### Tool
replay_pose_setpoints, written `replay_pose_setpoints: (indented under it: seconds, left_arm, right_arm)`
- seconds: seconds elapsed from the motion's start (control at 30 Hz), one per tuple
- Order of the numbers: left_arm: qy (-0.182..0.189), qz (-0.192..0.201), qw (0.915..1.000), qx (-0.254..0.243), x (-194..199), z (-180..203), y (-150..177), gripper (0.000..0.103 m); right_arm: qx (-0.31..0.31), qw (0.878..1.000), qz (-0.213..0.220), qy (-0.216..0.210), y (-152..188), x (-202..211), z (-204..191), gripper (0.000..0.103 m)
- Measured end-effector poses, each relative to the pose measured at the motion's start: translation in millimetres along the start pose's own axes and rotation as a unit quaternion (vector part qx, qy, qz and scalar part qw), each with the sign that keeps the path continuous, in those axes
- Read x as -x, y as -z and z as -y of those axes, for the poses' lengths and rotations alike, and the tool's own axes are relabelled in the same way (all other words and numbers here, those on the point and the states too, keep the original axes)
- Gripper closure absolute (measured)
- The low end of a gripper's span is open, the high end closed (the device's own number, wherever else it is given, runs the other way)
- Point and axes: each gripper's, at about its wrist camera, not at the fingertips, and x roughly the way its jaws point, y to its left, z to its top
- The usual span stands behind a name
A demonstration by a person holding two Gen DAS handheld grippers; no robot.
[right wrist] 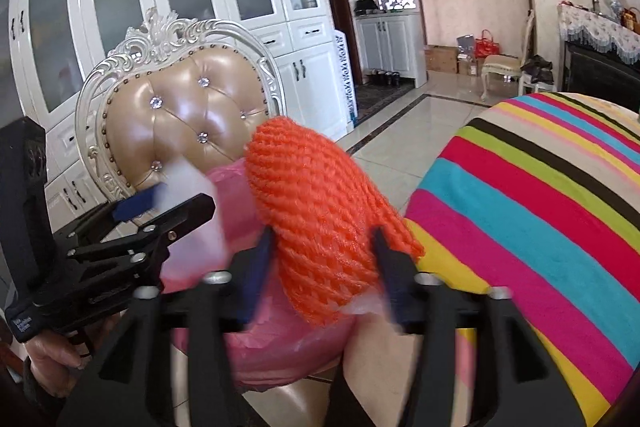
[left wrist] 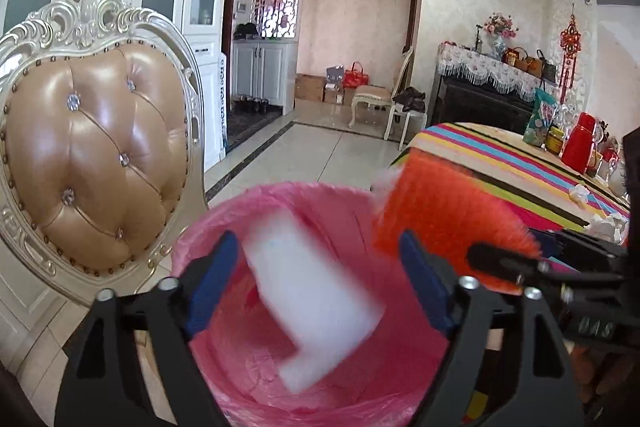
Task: Collect trash
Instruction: 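Carry both items to the pink bin and open both tools to drop them, then return to the table and grasp another orange net with the left tool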
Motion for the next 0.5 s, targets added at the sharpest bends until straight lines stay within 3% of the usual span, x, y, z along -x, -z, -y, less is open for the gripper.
replay_pose_setpoints:
  seconds: [0.23,0.4,0.5]
  left_arm:
    - [-0.023,0.02,0.9994,0.015,16,-11,-5,0.014]
    - [-0.027,0.035,0.9987,0.024,35,-1,-3,0.006]
    - [-0.031,0.06,0.9976,0.017,50,22,-1,0.004]
  right_arm:
    - [0.014,1.0,0.013,-0.006,4,13,2,0.031]
    - [0.02,0.999,0.032,0.023,4,47,14,0.03]
    - [0.015,0.997,0.051,0.05,9,79,31,0.02]
